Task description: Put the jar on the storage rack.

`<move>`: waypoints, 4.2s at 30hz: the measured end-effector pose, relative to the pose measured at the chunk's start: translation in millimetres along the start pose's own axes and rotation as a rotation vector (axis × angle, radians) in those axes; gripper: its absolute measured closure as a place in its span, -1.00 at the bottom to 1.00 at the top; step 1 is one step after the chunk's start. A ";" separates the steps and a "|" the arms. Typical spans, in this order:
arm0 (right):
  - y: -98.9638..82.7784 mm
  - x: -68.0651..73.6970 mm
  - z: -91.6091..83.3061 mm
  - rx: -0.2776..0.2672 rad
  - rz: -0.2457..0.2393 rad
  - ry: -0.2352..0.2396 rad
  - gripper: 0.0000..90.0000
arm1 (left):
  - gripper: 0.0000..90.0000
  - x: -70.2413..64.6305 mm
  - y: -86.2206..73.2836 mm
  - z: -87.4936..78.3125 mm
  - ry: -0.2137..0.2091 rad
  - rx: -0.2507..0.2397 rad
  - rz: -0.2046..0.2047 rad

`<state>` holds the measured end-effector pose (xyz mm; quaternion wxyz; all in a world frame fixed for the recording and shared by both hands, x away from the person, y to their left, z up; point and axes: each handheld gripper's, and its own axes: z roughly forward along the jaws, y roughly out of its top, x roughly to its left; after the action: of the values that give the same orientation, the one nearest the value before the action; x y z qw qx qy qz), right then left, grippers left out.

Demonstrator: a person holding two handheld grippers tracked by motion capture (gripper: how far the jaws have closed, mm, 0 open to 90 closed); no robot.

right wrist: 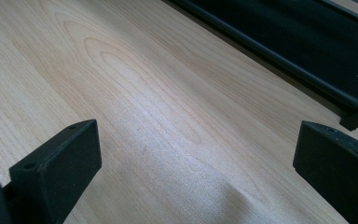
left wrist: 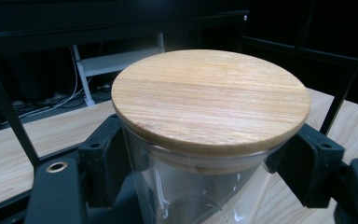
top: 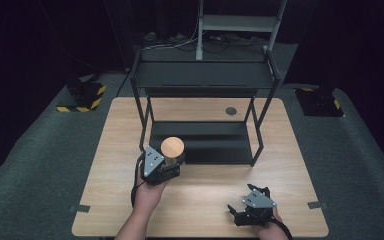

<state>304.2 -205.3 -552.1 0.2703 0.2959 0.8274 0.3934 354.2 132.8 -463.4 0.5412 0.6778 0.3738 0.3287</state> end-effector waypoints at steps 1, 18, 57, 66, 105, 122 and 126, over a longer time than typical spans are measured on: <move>0.0 -0.1 0.0 0.000 0.000 0.000 -1.00 | -0.41 -0.1 0.3 0.8 0.000 0.000 -0.001; -0.2 -0.4 -0.3 -0.005 0.002 0.002 -1.00 | -0.41 0.6 7.4 15.7 0.014 0.006 0.007; -0.4 -1.4 -0.6 -0.009 0.008 0.006 -1.00 | -0.41 14.5 9.3 45.6 0.050 0.015 -0.007; -0.5 -1.5 -0.8 -0.011 0.009 0.007 -1.00 | -0.41 13.6 10.9 53.4 0.052 0.016 -0.003; -1.1 -2.2 -1.8 -0.013 0.019 0.012 -1.00 | -0.42 21.7 9.0 80.5 0.076 0.038 -0.029; -1.1 -2.2 -1.9 -0.014 0.018 0.013 -1.00 | -0.42 26.2 4.0 85.2 0.084 0.056 -0.049; -1.2 -2.3 -2.0 -0.015 0.019 0.014 -1.00 | -0.42 26.7 3.8 85.6 0.088 0.060 -0.048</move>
<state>304.1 -208.6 -551.5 0.2632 0.2990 0.8233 0.4043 441.1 113.6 -475.5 0.5113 0.6695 0.4230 0.3338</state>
